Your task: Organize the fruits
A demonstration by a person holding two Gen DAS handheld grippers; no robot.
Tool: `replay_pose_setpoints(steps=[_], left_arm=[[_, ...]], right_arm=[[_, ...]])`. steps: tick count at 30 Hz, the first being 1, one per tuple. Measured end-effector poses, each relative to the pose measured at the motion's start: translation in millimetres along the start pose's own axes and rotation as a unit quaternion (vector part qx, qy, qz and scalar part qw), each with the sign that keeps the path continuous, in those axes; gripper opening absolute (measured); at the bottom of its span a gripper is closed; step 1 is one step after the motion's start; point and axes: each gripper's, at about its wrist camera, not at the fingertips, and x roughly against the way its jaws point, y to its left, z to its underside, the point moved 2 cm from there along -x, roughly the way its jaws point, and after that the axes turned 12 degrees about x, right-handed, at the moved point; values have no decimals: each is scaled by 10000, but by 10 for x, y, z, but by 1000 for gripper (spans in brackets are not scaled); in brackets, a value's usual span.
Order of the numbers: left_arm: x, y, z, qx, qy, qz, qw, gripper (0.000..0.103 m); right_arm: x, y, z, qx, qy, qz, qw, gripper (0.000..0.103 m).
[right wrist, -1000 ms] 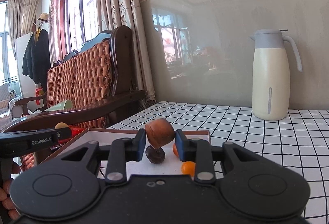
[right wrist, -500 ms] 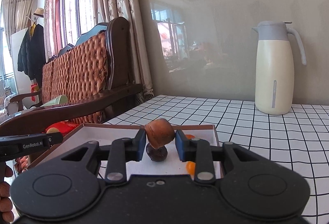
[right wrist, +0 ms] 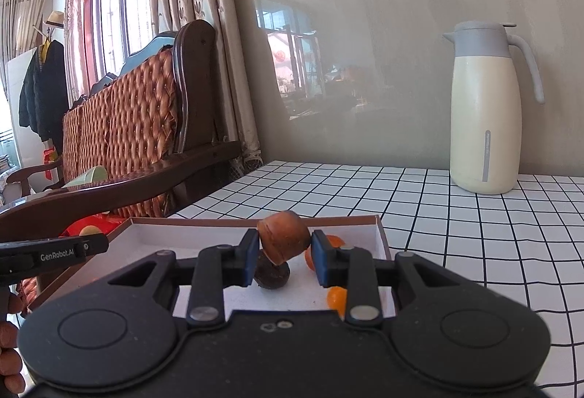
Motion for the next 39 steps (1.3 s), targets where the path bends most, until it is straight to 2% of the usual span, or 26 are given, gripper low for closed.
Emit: replay_pose_setpoints(steps=[12,15,16,17,18,19,20,22,25,32,39], left_arm=[[-181,0,-39,2,117,-10,9999,24],[-244,-27,-28,-53,172,-61,9998,25],[-273,-27,-26,-44,219,-94,9997,25],[-306,-24,-25,-13,293,-129,9995,45],[-322,-17,-27,39,345,-147,9993,93],[-306,-11,-35,116,283,-197,9993,102],[-258,-10,-54,136,95,-209,9996,103],[-175,-32,-114,8,-189,-175,9997,103],[-127,-1,-174,118,-272,-194,9994,103],[-26,-46,-175,-110,-361,-251,9990,103],[97,-98,-124,-116,-350,-216,9991,103]], right_arm=[[-195,-5,24,-75,192,70,9998,23],[-262,-22,37,-94,316,158,9993,26],[-280,-35,42,-115,349,225,9991,36],[-288,-46,43,-148,363,294,9988,49],[-278,-65,44,-209,335,344,9986,81],[-234,-92,43,-312,210,434,9983,89],[-169,-110,30,-385,28,567,9976,89],[-76,-141,-6,-416,-266,680,9965,97],[0,-203,-39,-491,-500,686,9952,97],[27,-234,-18,-523,-437,562,9961,97],[121,-259,-15,-541,-395,444,9968,97]])
